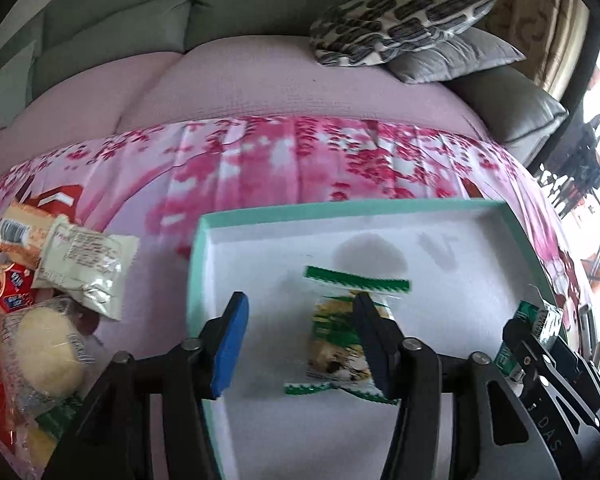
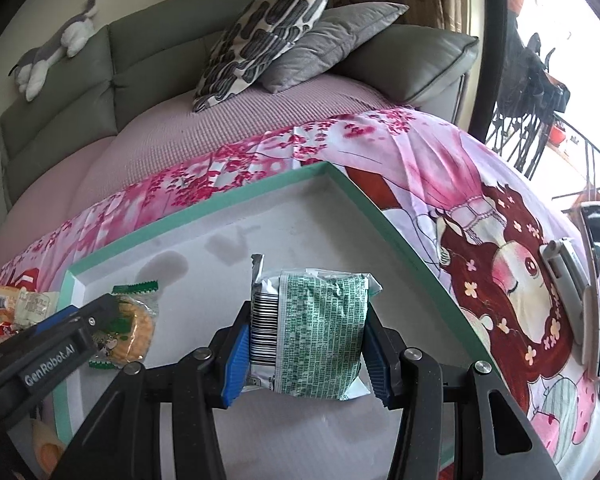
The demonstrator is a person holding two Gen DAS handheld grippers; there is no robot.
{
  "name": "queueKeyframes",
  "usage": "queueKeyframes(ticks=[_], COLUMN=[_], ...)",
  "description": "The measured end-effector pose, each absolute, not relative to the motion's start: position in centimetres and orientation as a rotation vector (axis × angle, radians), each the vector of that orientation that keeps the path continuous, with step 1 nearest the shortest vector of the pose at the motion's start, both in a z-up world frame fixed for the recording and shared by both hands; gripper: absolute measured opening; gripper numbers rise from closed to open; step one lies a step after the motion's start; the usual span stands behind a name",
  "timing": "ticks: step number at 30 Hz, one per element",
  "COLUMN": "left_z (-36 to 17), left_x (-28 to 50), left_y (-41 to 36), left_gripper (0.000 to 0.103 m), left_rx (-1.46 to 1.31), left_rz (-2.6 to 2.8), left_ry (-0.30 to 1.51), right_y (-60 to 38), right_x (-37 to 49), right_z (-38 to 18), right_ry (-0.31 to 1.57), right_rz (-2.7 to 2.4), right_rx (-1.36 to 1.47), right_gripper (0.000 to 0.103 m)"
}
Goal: Organize snacks
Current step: 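Carry both snacks to the mint-green tray and open both tools, then withdraw both tools from the tray back toward the snack pile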
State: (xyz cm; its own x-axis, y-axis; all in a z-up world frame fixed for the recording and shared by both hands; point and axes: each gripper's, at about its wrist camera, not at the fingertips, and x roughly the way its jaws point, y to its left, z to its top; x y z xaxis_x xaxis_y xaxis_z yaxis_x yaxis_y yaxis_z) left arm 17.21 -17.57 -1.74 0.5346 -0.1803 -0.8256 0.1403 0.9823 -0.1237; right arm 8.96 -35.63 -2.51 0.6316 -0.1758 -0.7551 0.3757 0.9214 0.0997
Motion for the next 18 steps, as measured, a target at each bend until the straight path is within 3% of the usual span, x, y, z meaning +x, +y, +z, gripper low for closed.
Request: queueKeyframes(ticks=[3,6,11,14,17,18], left_z=[-1.2,-0.5,0.8,1.4,2.1,2.2], left_x=[17.2,17.0,16.6,16.4,16.0,15.8], left_y=[-17.1,-17.2,-17.4,-17.5,-17.3,-17.2], left_gripper=[0.062,0.081,0.086,0.09,0.098,0.098], left_rx=[-0.058,-0.046,-0.04,-0.036,-0.038,-0.042], left_rz=[-0.186,-0.187,-0.191,-0.188,-0.172,-0.164], left_ry=[0.978,0.955,0.934,0.931,0.928,0.926], right_y=[-35.3,-35.1,-34.8,-34.9,-35.2,-35.2], right_x=[9.0,9.1,9.1,9.0,8.8,8.8], right_z=[-2.4,-2.3,-1.9,-1.9,-1.8,-1.8], right_ry=[0.831,0.831,0.826,0.841,0.85,0.853], right_rz=[-0.317,-0.315,-0.307,-0.313,-0.303,-0.301], right_rx=[0.254,0.249,0.233,0.224,0.228,0.228], right_gripper=[0.053,0.066,0.074,0.087,0.09,0.095])
